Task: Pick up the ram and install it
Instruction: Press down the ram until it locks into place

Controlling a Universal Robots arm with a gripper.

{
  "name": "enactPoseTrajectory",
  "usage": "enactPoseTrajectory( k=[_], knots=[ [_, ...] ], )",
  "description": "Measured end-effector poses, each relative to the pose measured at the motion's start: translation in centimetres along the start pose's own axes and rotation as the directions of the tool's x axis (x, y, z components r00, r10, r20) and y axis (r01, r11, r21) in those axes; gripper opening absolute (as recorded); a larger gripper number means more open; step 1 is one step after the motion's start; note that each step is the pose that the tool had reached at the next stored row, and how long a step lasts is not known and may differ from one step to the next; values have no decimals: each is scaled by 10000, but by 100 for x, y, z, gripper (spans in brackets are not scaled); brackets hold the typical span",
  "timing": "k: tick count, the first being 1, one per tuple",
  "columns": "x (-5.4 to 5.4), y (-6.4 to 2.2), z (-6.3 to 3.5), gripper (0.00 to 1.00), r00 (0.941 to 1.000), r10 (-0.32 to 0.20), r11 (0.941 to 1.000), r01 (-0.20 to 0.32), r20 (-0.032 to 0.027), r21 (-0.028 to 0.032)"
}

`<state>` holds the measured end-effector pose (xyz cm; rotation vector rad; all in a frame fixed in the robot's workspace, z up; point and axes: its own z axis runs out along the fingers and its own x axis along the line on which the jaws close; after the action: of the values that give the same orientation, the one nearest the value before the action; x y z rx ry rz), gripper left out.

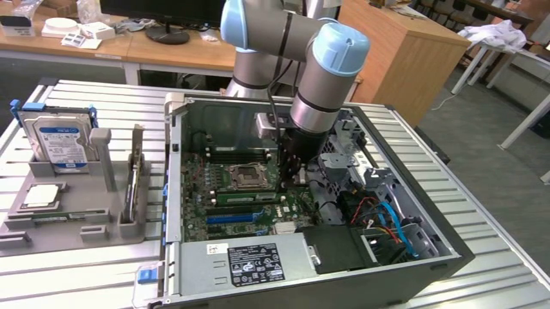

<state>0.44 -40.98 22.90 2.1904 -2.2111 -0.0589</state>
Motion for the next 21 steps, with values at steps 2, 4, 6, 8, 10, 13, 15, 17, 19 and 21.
enactPoseTrajectory(
  k=[2,4,6,8,10,13,15,17,19,21],
  knots=[
    [0,-1,10,11,10000,0,10000,0,2,1],
    [0,-1,15,11,10000,0,10000,0,-1,0],
    [0,-1,16,11,10000,0,10000,0,-2,0],
    [0,-1,17,11,10000,0,10000,0,-1,0],
    [0,-2,31,11,10000,0,10000,0,3,1],
    [1,-2,38,11,10000,0,10000,0,-2,0],
    [1,-2,38,11,10000,0,10000,0,-2,0],
    [0,-2,39,11,10000,0,10000,0,-1,0],
    [0,-2,41,11,10000,0,10000,0,0,1],
    [1,-2,49,11,10000,0,10000,0,-1,1]
  ],
)
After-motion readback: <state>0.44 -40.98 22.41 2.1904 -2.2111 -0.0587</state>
